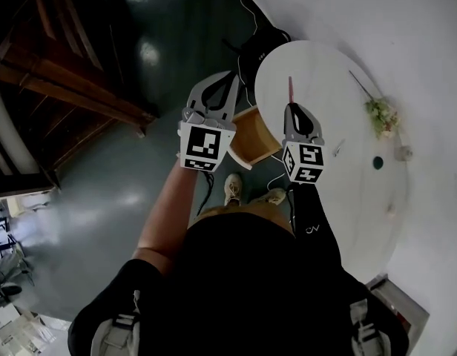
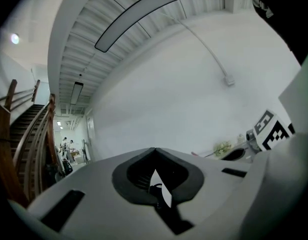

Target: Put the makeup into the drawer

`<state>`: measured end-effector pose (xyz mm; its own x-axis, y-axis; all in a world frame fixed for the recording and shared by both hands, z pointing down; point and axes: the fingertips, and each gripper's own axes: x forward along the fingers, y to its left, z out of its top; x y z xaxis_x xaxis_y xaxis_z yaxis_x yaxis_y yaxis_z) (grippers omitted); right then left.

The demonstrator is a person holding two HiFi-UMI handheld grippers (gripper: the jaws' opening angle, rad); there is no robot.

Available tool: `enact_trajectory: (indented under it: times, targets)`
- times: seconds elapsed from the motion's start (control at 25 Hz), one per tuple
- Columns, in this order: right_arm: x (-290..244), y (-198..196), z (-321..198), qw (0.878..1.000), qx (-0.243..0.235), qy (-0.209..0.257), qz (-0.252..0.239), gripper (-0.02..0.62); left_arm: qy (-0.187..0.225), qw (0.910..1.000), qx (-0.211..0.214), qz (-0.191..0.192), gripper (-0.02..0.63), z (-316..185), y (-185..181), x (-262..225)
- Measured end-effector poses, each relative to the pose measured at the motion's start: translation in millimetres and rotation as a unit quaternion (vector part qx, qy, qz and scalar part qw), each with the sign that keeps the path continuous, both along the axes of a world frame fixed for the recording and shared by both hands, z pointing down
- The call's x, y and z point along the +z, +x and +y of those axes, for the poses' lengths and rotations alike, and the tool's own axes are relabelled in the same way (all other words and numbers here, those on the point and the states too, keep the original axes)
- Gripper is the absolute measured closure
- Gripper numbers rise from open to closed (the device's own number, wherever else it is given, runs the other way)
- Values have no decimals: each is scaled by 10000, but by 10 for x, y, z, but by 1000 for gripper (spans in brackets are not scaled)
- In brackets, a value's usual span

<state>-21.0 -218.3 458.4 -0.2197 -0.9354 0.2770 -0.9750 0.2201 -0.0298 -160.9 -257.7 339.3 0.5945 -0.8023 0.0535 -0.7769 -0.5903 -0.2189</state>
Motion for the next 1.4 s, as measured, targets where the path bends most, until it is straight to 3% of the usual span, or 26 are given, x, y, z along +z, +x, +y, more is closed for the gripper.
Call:
enact_trajectory:
  times: [0.28, 0.56, 0.76, 0.88, 1.12, 1.24, 1.4]
  targets:
    - [936, -494, 90, 9875, -575, -1468, 69, 546, -82, 9999, -118, 18, 598, 28, -165, 63]
    - [1716, -717, 243, 9591, -678, -2747, -21, 546, -177, 9997, -182, 31, 599, 39, -358, 138]
    - [2106, -828, 420, 9314, -737, -3564, 73, 546, -236, 9995, -185, 102, 599, -4, -474, 158]
    - [2158, -828, 475, 9261, -695, -3706, 144, 546, -240, 9995, -180, 101, 598, -34, -504, 161]
    - [2144, -915, 441, 9277, -960, -3602, 210, 545, -253, 9994, -143, 204, 598, -61, -512, 147]
    - [2185, -914, 478, 9254, -958, -3653, 313, 499, -316, 9991, -141, 240, 598, -49, -533, 176]
    - [2159, -863, 509, 9290, -835, -3588, 341, 488, -285, 9991, -165, 256, 598, -35, -562, 163]
